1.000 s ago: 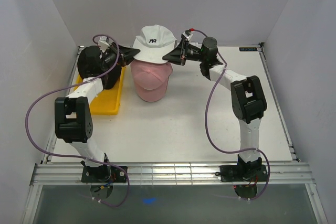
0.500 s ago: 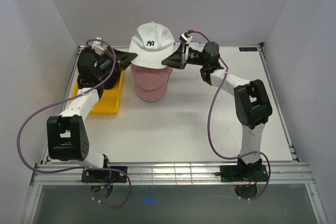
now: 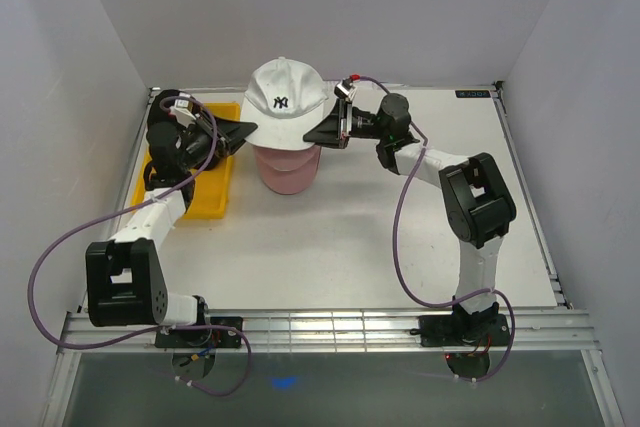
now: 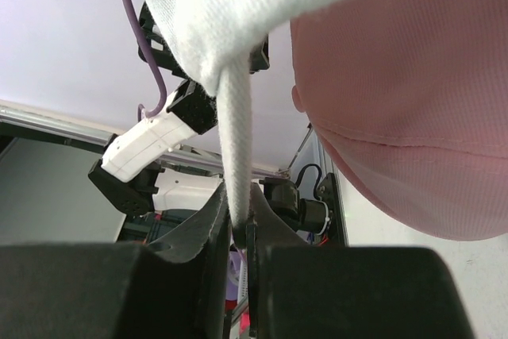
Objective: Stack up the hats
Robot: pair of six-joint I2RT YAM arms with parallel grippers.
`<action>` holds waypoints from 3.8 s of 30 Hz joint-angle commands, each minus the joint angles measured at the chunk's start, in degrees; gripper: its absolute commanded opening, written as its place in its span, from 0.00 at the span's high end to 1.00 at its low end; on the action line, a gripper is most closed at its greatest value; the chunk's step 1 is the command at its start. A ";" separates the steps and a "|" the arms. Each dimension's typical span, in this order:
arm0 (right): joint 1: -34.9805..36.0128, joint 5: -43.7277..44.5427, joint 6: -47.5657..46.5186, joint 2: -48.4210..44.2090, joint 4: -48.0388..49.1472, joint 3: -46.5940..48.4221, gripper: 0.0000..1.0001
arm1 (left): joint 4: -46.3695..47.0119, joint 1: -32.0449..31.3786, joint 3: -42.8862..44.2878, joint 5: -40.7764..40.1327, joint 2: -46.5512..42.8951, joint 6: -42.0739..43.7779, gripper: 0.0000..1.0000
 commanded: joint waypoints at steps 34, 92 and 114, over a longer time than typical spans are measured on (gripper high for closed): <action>0.97 5.13 -4.34 -1.96 3.62 -18.68 0.92 | 4.26 2.90 -18.92 9.35 -6.62 5.88 1.00; -0.26 11.63 -14.01 6.74 -17.30 -21.94 0.92 | -8.05 3.34 -24.81 -9.45 7.00 11.94 1.00; -0.97 14.80 -18.22 8.59 -26.08 -18.51 0.92 | -17.36 0.17 -21.38 -20.18 8.32 13.44 1.00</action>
